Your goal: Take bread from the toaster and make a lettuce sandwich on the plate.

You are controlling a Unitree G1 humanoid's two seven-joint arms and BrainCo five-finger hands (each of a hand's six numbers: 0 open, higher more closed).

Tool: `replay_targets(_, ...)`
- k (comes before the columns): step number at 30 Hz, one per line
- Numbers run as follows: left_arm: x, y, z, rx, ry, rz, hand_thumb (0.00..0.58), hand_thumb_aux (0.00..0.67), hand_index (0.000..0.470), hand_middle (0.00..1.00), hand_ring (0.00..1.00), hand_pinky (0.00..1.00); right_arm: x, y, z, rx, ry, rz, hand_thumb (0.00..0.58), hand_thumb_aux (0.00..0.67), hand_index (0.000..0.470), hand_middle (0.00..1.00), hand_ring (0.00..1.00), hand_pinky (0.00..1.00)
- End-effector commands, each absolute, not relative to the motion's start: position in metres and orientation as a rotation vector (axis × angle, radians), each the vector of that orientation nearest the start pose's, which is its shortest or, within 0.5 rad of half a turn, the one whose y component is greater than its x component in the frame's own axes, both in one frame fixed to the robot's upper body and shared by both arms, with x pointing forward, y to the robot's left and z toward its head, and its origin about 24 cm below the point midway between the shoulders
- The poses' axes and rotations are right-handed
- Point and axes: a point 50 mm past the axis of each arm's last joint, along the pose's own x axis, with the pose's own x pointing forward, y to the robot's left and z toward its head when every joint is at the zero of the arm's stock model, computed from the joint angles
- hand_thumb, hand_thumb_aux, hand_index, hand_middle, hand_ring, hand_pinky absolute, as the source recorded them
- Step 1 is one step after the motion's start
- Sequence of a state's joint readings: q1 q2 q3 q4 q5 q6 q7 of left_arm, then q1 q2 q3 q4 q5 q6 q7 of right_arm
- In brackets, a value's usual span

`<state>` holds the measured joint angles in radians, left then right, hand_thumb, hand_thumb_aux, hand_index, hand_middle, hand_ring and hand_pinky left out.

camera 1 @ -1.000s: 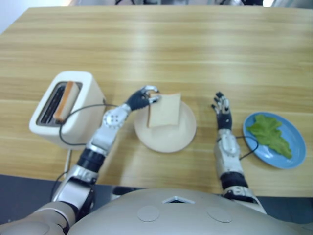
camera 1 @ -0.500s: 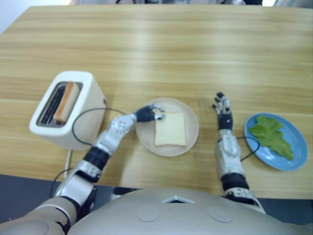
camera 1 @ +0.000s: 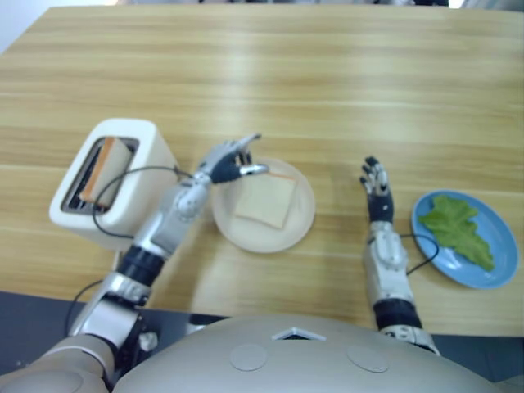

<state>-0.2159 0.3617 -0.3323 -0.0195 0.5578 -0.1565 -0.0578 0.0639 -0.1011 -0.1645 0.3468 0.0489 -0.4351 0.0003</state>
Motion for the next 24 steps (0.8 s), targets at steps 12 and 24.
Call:
replay_targets(12,0.237,0.127,0.11,0.858,-0.387,-0.204,0.0,0.0,0.0,0.0,0.0,0.0,0.177,-0.242,0.143,-0.634,-0.409,-0.062,0.0,0.0,0.0,0.0,0.0,0.0)
replay_targets(24,0.227,0.131,0.043,0.482,-0.074,-0.051,0.0,0.0,0.0,0.0,0.0,0.0,0.163,-0.357,0.12,-1.664,0.074,-0.122,0.0,0.0,0.0,0.0,0.0,0.0)
